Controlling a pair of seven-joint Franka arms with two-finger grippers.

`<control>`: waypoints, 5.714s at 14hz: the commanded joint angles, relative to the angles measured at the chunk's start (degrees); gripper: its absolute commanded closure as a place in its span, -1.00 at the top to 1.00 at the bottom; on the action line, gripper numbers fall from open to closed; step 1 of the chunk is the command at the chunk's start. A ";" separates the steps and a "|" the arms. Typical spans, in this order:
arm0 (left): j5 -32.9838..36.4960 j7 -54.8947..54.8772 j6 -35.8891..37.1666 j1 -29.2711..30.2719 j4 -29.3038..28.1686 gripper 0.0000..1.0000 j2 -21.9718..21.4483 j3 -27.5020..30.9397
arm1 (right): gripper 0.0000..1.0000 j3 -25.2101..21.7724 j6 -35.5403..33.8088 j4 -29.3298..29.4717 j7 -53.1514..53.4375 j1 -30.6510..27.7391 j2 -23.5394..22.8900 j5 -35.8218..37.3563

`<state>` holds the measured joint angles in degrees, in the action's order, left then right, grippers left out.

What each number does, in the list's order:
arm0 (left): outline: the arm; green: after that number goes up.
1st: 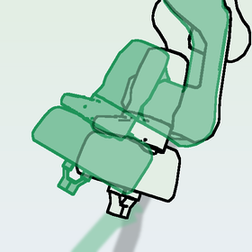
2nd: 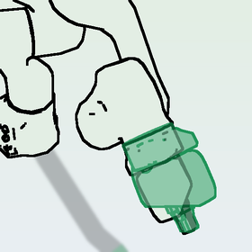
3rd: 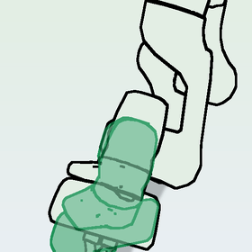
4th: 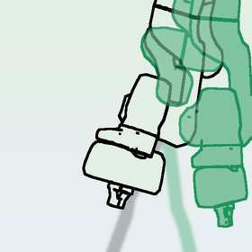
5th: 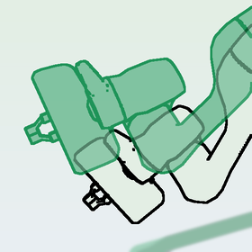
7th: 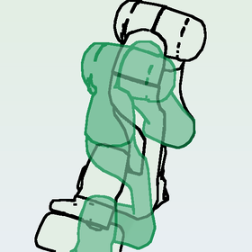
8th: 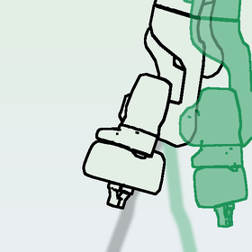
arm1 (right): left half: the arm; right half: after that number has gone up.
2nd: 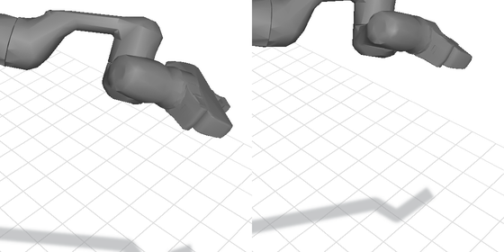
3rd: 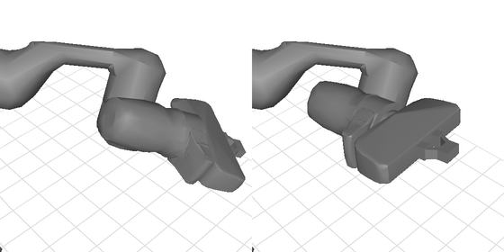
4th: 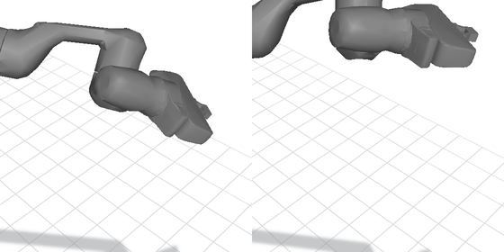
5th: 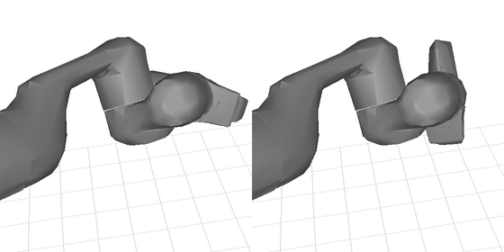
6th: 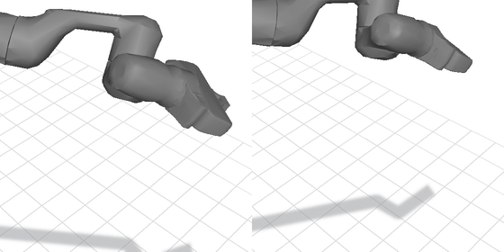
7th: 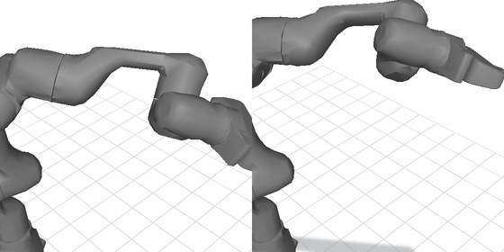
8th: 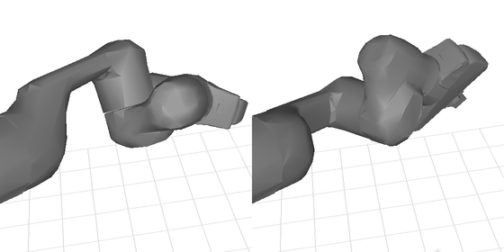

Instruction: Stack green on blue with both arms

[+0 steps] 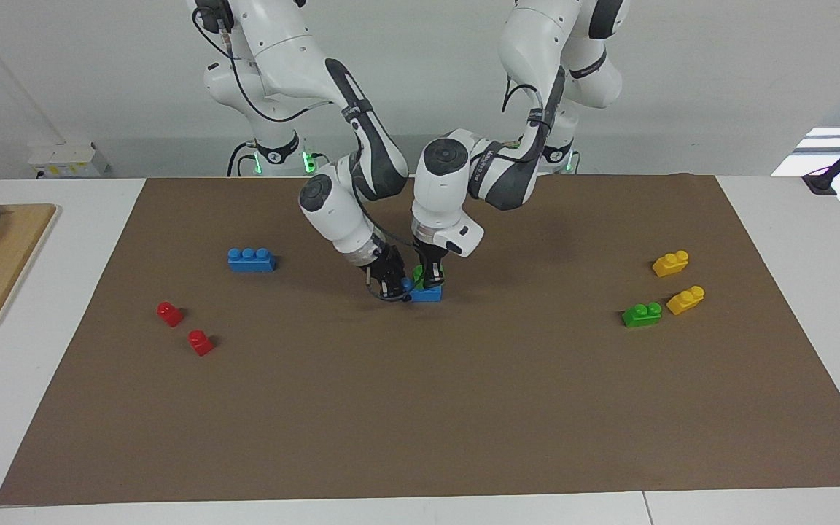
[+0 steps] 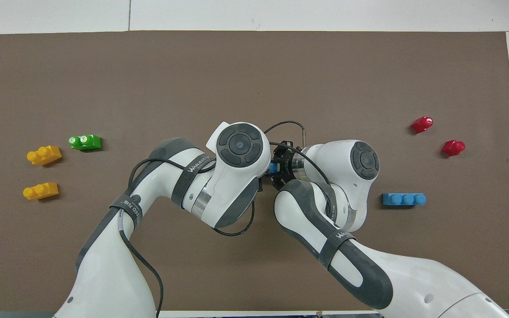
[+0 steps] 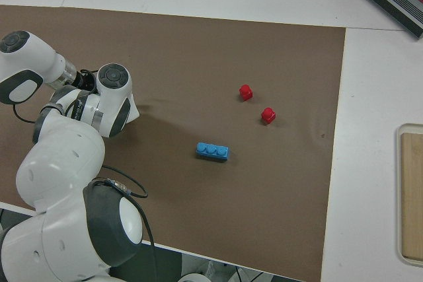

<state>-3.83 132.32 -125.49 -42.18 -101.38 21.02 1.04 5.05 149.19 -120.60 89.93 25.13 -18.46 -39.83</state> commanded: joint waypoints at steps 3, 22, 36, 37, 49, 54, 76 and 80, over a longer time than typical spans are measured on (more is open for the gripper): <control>0.31 -1.46 -5.45 -1.32 -5.58 -1.00 -0.72 0.45 | -1.00 0.13 1.89 -1.75 -1.16 0.10 0.18 -1.83; 0.05 -8.92 -1.61 3.23 -2.87 1.00 -2.20 0.54 | -0.09 0.13 1.28 -1.48 -0.90 -0.25 0.18 -1.82; -0.13 -48.68 23.96 24.67 -2.77 1.00 -20.84 1.15 | 1.00 -0.39 -10.42 2.65 -0.46 -5.35 8.17 -1.48; 0.22 -54.57 24.76 26.26 -2.51 1.00 -21.19 1.24 | 1.00 -0.40 -10.41 3.00 -0.81 -6.22 8.61 -0.69; 9.80 -102.18 31.44 32.78 9.78 1.00 -18.12 1.68 | 1.00 -0.40 -32.46 19.42 -44.17 -20.55 10.20 26.72; 12.36 -112.76 31.71 36.00 6.57 1.00 -19.08 1.51 | 1.00 -0.40 -40.28 22.24 -66.42 -25.21 13.01 33.50; 2.86 -127.77 31.27 38.93 0.22 1.00 -21.90 1.15 | 1.00 -0.57 -57.08 25.94 -88.00 -29.34 18.37 41.59; 2.95 -128.01 30.83 38.75 0.92 1.00 -21.81 1.24 | 1.00 -0.57 -57.00 25.94 -87.82 -29.26 18.37 41.59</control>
<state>-0.10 3.67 -93.57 -3.97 -99.98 0.20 2.63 3.95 93.14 -94.89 3.45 -3.36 -0.45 0.38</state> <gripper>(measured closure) 0.000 0.000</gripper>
